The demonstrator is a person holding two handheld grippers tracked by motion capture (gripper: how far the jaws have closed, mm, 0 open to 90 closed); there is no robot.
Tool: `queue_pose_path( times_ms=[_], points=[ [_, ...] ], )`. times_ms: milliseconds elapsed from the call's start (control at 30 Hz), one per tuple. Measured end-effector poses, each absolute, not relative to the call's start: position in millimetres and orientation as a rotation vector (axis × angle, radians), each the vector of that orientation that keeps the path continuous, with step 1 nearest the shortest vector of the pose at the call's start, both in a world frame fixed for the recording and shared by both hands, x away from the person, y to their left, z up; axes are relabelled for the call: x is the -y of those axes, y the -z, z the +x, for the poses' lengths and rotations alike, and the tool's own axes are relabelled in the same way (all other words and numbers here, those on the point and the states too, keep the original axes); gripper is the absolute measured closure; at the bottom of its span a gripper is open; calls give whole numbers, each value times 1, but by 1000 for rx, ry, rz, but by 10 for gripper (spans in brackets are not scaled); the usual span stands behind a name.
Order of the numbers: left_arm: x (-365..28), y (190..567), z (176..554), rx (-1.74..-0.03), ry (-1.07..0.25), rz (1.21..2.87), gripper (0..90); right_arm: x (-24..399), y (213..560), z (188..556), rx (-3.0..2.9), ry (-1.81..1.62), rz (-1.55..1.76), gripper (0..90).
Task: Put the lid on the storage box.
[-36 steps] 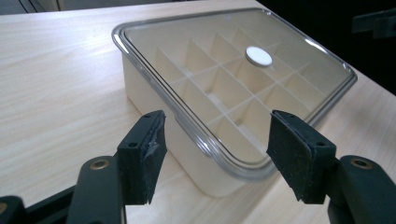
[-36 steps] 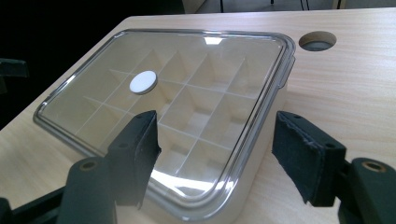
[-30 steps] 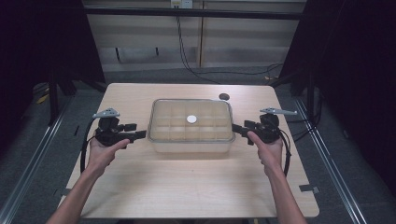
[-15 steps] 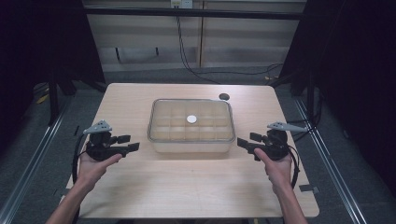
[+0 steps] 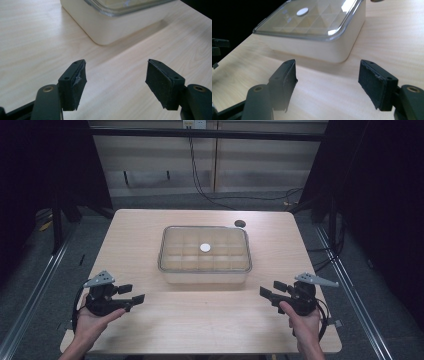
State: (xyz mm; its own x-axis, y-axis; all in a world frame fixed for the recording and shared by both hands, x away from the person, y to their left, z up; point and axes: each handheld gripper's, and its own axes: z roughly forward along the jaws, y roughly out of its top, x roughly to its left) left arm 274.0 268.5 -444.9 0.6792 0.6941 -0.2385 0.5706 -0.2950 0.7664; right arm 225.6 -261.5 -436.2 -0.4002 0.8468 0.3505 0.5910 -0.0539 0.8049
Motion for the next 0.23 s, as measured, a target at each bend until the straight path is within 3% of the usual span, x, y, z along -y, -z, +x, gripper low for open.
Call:
queue_pose_path(
  times_ms=[233],
  points=[
    [-273,459,259,-1003,-191,1998,316,268,451,214,-1939,-1474,1573,283]
  ],
)
